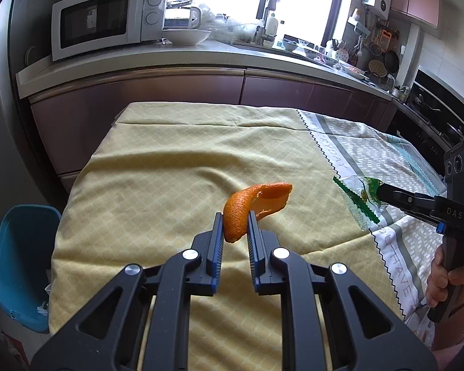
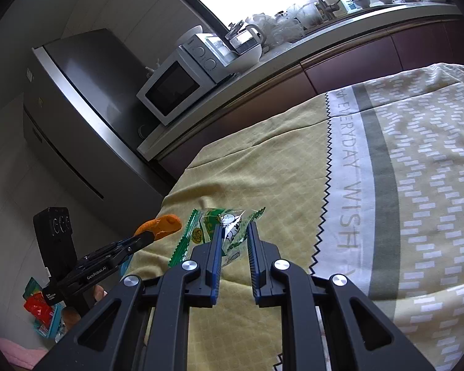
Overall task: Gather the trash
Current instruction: 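Lift the orange peel and wrapper and carry them toward the teal bin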
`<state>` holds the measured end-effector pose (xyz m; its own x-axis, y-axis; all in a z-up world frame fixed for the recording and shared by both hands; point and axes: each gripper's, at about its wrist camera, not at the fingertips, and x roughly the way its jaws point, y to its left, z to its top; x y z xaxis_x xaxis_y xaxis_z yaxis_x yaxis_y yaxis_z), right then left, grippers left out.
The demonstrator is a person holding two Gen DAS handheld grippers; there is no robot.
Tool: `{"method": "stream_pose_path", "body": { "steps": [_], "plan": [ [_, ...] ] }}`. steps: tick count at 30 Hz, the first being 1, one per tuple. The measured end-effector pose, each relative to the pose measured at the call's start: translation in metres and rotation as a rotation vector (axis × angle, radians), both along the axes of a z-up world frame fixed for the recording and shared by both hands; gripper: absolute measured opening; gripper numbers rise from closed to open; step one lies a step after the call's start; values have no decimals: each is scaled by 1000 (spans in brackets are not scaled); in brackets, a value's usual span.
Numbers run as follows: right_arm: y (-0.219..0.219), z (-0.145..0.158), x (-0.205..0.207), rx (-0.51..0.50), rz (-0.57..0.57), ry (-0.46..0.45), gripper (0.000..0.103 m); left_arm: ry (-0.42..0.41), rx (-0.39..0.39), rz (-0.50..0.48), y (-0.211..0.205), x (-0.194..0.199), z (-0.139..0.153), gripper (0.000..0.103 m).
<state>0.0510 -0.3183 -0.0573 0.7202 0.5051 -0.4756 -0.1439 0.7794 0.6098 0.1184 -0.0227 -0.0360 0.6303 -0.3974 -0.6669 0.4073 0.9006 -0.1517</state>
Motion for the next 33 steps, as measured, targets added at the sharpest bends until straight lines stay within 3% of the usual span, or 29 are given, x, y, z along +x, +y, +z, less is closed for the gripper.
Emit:
{"method": "stream_pose_path", "body": {
  "steps": [15,33],
  "plan": [
    [55,6,17,-9,127,-7,15,-7,-9,97,50,-23,-1,15],
    [87,8,32,-5,196,-9,15,-26,-12,174,82,-28,5,15]
  ]
}}
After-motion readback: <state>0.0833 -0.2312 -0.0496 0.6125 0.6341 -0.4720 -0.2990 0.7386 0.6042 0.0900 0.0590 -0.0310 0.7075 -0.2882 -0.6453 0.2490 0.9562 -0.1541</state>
